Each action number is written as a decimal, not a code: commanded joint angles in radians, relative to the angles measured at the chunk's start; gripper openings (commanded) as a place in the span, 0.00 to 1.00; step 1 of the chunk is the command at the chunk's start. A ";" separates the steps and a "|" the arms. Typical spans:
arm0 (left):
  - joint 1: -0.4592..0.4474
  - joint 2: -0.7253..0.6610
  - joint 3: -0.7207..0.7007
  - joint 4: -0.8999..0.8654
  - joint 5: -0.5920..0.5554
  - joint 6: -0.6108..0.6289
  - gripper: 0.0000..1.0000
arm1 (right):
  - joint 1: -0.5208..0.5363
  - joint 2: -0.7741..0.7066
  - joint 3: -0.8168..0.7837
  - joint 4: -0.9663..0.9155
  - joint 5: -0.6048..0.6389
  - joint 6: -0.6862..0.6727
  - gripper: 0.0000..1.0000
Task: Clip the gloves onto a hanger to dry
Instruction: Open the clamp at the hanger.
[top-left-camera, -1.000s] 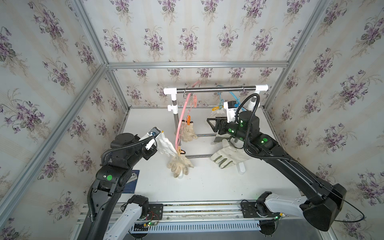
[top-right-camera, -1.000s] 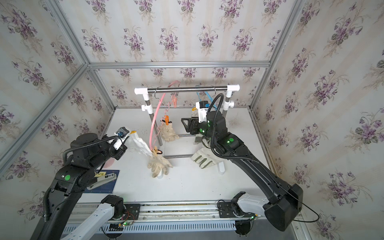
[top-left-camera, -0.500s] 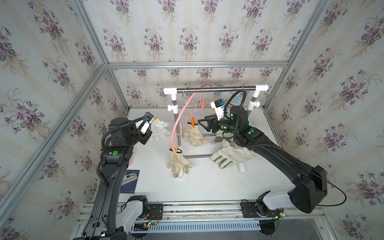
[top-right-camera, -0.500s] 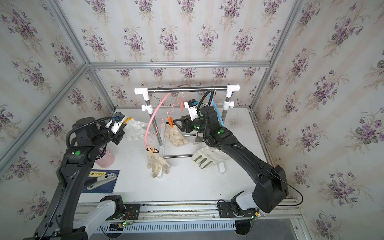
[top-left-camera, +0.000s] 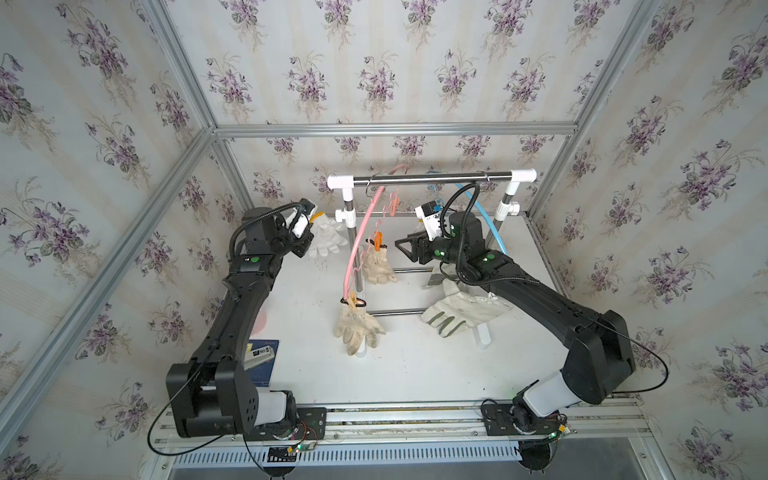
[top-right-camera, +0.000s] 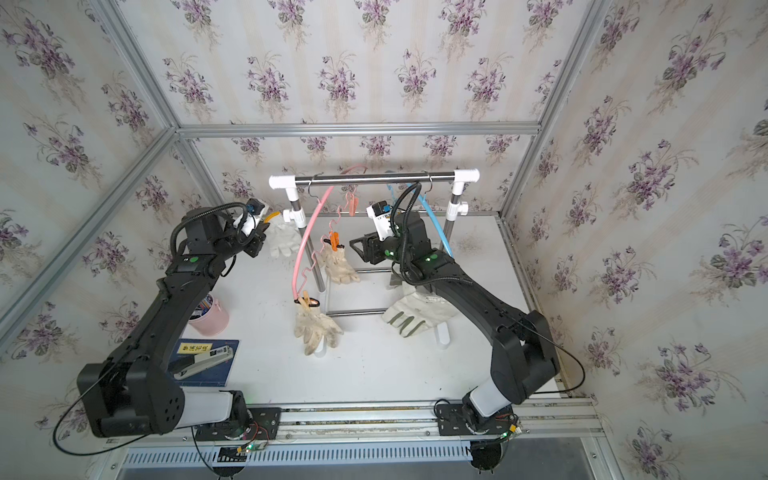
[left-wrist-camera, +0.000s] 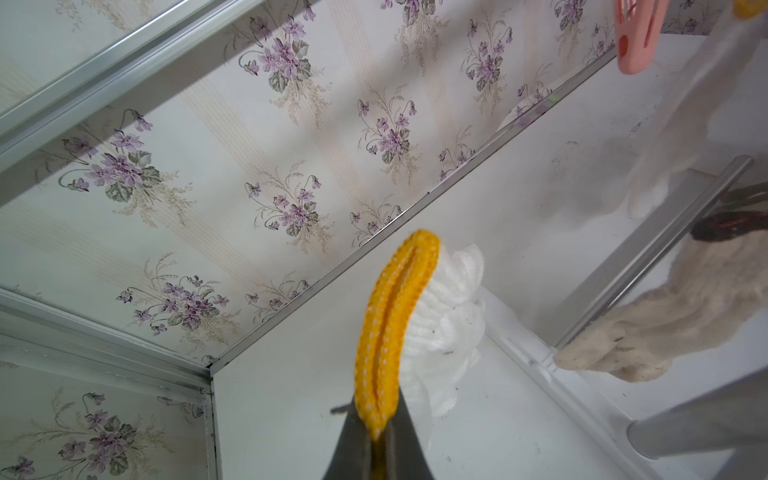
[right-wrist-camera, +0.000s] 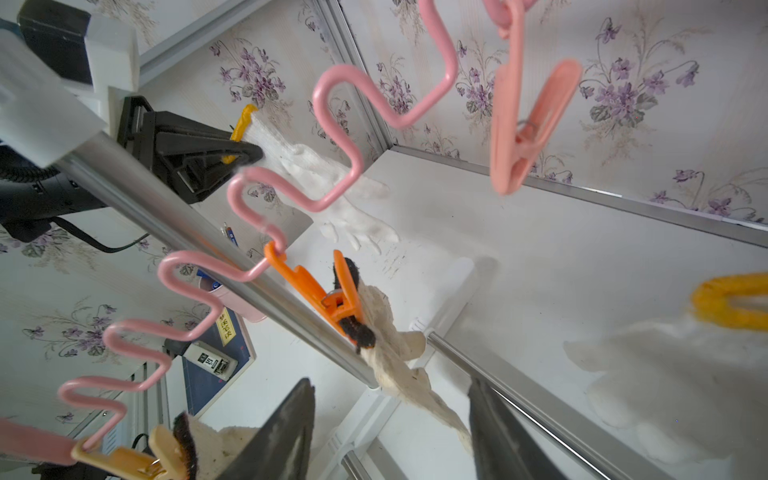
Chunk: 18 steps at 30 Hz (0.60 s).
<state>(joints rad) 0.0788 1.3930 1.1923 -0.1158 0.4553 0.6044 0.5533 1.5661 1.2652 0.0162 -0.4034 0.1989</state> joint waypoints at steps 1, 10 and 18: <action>-0.002 0.060 0.020 0.146 0.051 -0.046 0.00 | -0.001 0.030 0.032 -0.006 0.040 -0.034 0.59; -0.047 0.125 0.023 0.211 0.091 0.003 0.00 | 0.004 0.204 0.214 0.038 0.120 -0.013 0.57; -0.077 0.145 0.025 0.209 0.089 0.028 0.00 | 0.004 0.334 0.327 0.115 0.131 -0.025 0.56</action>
<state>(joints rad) 0.0071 1.5349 1.2125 0.0547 0.5243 0.6144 0.5560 1.8759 1.5677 0.0608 -0.2703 0.1867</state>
